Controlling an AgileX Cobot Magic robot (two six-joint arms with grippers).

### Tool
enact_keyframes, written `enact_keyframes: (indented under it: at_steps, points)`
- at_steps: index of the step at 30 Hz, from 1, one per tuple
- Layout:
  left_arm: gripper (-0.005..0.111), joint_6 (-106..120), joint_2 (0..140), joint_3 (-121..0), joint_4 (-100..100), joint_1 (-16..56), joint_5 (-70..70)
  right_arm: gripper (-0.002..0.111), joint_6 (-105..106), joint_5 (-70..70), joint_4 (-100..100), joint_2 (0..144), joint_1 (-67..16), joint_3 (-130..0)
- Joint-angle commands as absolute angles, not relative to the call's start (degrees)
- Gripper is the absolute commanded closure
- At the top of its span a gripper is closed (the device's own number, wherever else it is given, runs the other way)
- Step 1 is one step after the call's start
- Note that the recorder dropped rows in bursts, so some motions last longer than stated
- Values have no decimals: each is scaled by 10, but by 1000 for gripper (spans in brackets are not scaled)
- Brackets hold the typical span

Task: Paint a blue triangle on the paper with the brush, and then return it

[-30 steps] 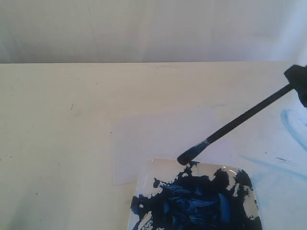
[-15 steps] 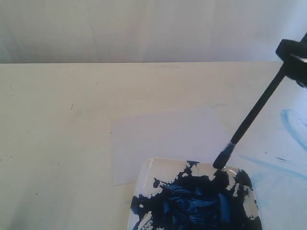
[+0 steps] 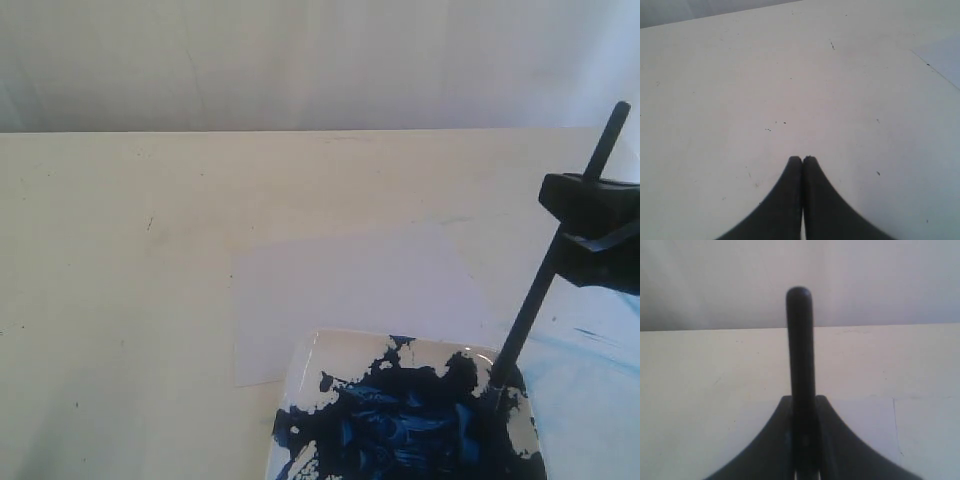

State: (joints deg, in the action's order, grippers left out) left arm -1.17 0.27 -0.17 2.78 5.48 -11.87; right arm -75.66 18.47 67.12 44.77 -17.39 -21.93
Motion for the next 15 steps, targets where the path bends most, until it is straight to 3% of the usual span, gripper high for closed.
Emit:
enact_keyframes:
  at_steps: [1,15]
  points:
    - [107,-12,1,0,24,59,-117,108,-761,182,678,445,-177,-206]
    - [107,-12,1,0,24,59,-117,108,-768,181,691,431,-177,-222]
